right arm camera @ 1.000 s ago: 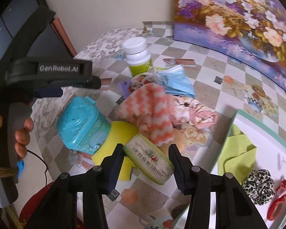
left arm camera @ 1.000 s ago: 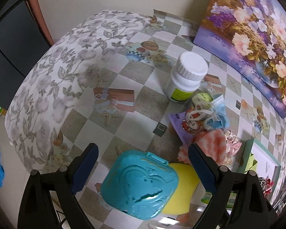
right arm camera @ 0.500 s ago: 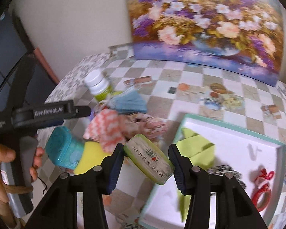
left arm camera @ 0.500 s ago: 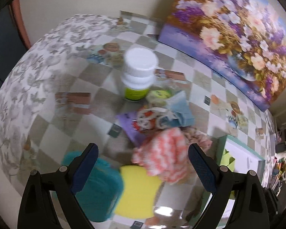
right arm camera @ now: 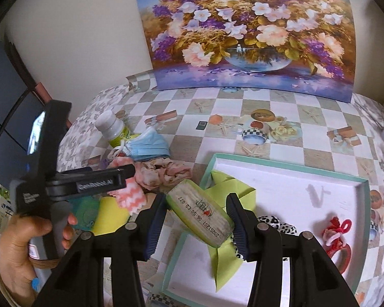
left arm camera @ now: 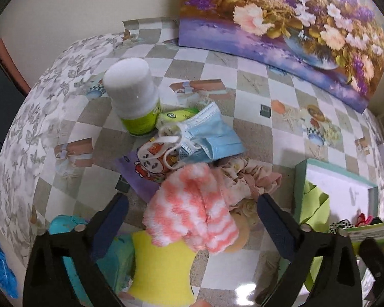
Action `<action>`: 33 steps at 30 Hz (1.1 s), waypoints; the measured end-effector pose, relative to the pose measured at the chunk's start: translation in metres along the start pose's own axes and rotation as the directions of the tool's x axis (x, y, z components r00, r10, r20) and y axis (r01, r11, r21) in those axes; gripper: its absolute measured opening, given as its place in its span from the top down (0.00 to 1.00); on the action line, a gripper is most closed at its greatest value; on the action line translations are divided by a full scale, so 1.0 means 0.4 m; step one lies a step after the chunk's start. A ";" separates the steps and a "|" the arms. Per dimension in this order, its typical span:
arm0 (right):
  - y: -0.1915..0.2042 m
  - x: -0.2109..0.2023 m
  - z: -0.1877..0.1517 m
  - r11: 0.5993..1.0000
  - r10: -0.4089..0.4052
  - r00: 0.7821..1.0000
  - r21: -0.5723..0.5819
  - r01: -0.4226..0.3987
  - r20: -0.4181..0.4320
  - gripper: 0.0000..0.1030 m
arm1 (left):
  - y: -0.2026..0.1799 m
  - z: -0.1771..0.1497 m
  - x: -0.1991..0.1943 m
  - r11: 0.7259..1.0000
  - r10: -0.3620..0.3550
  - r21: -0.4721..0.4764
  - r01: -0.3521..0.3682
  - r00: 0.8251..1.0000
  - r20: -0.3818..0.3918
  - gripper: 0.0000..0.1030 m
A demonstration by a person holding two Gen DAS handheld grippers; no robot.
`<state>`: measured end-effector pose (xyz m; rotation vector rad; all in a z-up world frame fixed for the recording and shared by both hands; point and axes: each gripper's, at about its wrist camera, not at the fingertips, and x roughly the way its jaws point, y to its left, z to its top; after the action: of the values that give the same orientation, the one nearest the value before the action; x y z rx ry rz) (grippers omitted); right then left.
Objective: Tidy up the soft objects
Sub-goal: 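Grasp the pink-white fuzzy cloth with the left gripper while the right holds the green roll, then lift the fuzzy cloth and green roll and carry both over the tray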
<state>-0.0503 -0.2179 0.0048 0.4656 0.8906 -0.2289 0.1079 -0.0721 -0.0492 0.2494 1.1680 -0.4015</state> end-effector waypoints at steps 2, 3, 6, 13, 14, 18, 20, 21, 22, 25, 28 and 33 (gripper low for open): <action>-0.004 -0.002 0.000 1.000 0.001 1.000 0.006 -0.001 0.002 0.51 | -0.003 -0.002 0.011 1.000 0.005 0.000 -0.005 1.000 -0.010 0.26; -0.006 -0.003 0.000 1.000 0.002 1.000 0.008 -0.002 0.003 0.51 | -0.003 -0.003 0.020 1.000 0.003 0.001 -0.003 1.000 -0.022 0.27; -0.009 -0.005 0.001 1.000 0.005 1.000 0.012 -0.005 0.006 0.51 | -0.007 -0.007 0.036 1.000 0.026 0.011 -0.026 0.999 -0.037 0.40; -0.014 -0.008 0.001 1.000 0.005 1.000 0.021 -0.005 0.011 0.51 | 0.009 -0.015 0.044 0.999 -0.020 -0.026 0.018 0.998 -0.056 0.79; -0.016 -0.008 0.001 1.000 0.005 1.000 0.025 -0.005 0.012 0.51 | 0.012 -0.015 0.039 0.999 -0.026 -0.034 0.025 0.998 -0.052 0.81; -0.025 -0.013 0.002 0.999 0.004 1.000 0.038 -0.005 0.019 0.51 | 0.022 -0.012 0.022 0.996 -0.062 -0.064 0.059 0.997 -0.043 0.83; -0.027 -0.015 0.001 0.999 0.003 1.000 0.042 -0.004 0.021 0.51 | 0.026 -0.009 0.012 0.994 -0.080 -0.072 0.077 0.996 -0.038 0.84; -0.029 -0.017 0.001 0.999 0.002 1.000 0.044 -0.003 0.022 0.51 | 0.028 -0.008 0.004 0.993 -0.092 -0.078 0.089 0.995 -0.033 0.84; -0.032 -0.017 0.001 0.999 0.002 1.000 0.048 -0.003 0.022 0.51 | 0.029 -0.006 -0.001 0.992 -0.098 -0.080 0.096 0.995 -0.030 0.84; -0.038 -0.020 0.000 0.998 0.000 1.000 0.057 -0.001 0.025 0.51 | 0.034 -0.003 -0.021 0.989 -0.120 -0.091 0.118 0.993 -0.013 0.84; -0.044 -0.026 0.001 0.998 0.000 0.999 0.065 -0.002 0.032 0.51 | 0.042 0.000 -0.051 0.986 -0.133 -0.102 0.134 0.991 0.012 0.85; -0.058 -0.036 0.002 0.997 -0.003 0.999 0.081 -0.001 0.046 0.51 | 0.052 0.007 -0.119 0.978 -0.168 -0.111 0.176 0.983 0.077 0.85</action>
<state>-0.0674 -0.2387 0.0097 0.5329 0.8390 -0.2764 0.1033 -0.0462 -0.0042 0.0310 1.1465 -0.4877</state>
